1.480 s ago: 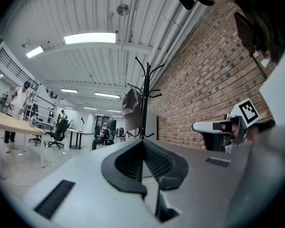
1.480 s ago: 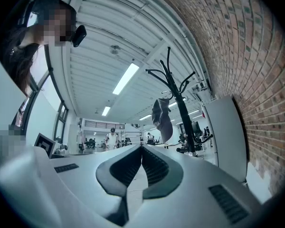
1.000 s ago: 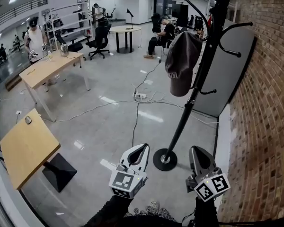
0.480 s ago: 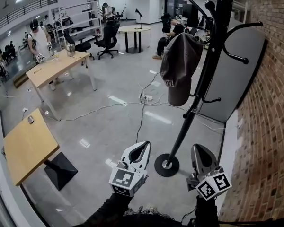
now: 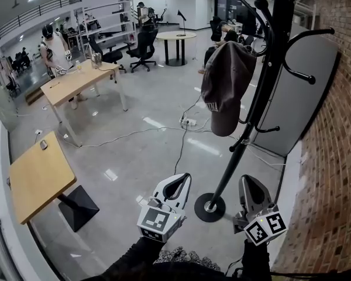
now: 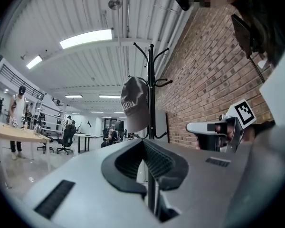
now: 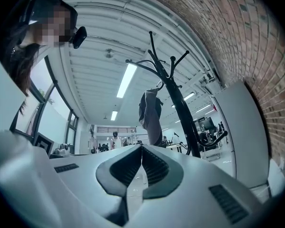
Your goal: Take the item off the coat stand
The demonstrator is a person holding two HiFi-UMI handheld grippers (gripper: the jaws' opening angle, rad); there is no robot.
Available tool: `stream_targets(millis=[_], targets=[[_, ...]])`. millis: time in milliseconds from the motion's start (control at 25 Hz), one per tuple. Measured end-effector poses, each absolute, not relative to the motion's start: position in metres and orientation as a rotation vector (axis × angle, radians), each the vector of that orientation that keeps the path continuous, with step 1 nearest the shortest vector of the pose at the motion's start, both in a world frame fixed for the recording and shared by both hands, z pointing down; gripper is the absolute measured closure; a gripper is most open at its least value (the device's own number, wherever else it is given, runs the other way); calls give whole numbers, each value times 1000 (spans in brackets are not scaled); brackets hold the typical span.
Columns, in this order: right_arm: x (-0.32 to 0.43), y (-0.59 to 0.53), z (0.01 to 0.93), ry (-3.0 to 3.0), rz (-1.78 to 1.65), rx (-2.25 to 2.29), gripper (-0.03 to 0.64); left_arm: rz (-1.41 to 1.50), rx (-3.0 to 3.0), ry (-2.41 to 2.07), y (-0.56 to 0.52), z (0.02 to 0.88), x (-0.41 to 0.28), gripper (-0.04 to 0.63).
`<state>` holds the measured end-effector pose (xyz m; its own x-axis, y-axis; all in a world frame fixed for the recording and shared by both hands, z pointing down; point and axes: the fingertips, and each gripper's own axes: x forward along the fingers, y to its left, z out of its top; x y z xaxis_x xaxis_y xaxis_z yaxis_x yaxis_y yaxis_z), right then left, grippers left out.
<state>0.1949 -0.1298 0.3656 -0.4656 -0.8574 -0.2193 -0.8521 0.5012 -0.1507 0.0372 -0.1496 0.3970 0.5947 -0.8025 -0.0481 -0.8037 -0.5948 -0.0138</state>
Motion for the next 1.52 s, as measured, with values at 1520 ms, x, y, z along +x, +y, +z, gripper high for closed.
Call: stream_targets(millis=[1520], targets=[[162, -269, 332, 2636, -50, -1496, 382, 132, -2795, 1351, -253, 380, 0, 588]])
